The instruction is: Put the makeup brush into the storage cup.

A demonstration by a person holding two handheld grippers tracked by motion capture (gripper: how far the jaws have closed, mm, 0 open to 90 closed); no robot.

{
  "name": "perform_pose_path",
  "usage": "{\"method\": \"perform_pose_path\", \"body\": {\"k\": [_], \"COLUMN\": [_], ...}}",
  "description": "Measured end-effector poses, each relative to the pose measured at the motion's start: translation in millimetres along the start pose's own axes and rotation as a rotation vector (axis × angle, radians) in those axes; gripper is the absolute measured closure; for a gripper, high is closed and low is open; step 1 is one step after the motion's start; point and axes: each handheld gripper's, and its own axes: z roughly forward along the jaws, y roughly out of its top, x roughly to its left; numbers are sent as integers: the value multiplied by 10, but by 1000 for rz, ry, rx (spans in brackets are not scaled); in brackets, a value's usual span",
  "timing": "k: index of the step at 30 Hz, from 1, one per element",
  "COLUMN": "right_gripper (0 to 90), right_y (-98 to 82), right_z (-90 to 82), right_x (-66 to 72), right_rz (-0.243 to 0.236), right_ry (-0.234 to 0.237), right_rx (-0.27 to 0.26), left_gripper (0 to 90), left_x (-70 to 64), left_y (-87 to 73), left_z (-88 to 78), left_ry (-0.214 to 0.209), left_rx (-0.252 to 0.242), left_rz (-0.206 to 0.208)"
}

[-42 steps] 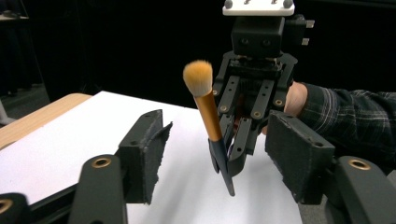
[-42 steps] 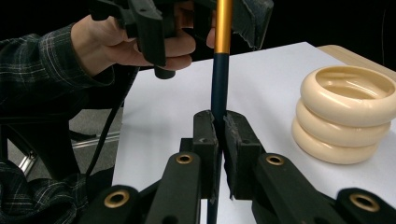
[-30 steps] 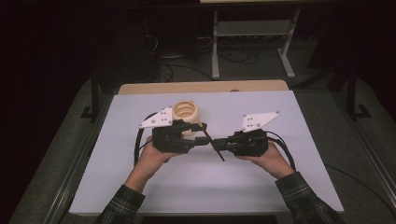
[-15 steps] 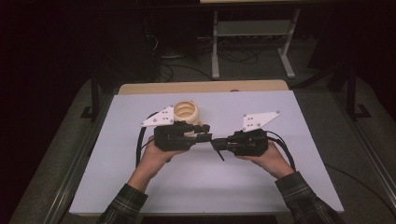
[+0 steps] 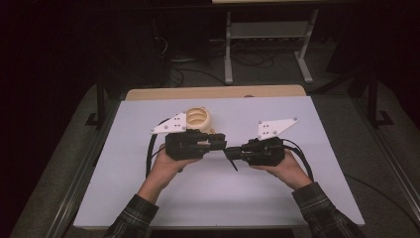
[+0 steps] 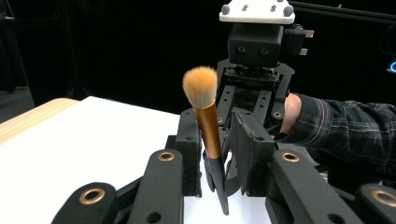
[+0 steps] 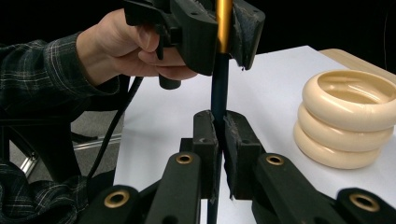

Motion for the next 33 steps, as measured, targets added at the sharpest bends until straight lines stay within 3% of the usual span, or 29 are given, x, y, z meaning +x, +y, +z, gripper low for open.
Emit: {"method": "perform_pose_path", "body": {"k": [10, 14, 27, 30, 33], "right_gripper": [828, 829, 829, 817, 735], "right_y": [5, 8, 5, 3, 2], "right_z": [-3, 0, 14, 18, 27], "right_x": [8, 16, 21, 18, 22], "right_rz": [-4, -14, -25, -29, -33], "right_ry": [2, -1, -3, -6, -13], "right_rx": [-1, 2, 9, 7, 8], "left_gripper": [804, 827, 838, 838, 838], "left_x": [3, -6, -10, -6, -8], "left_y": [2, 8, 14, 15, 21], "left_z": [5, 18, 23, 15, 7], "left_ry": [1, -13, -11, -9, -11], "left_rx": [-9, -11, 2, 4, 0], "left_rz": [-11, -33, -71, -74, -75]}}
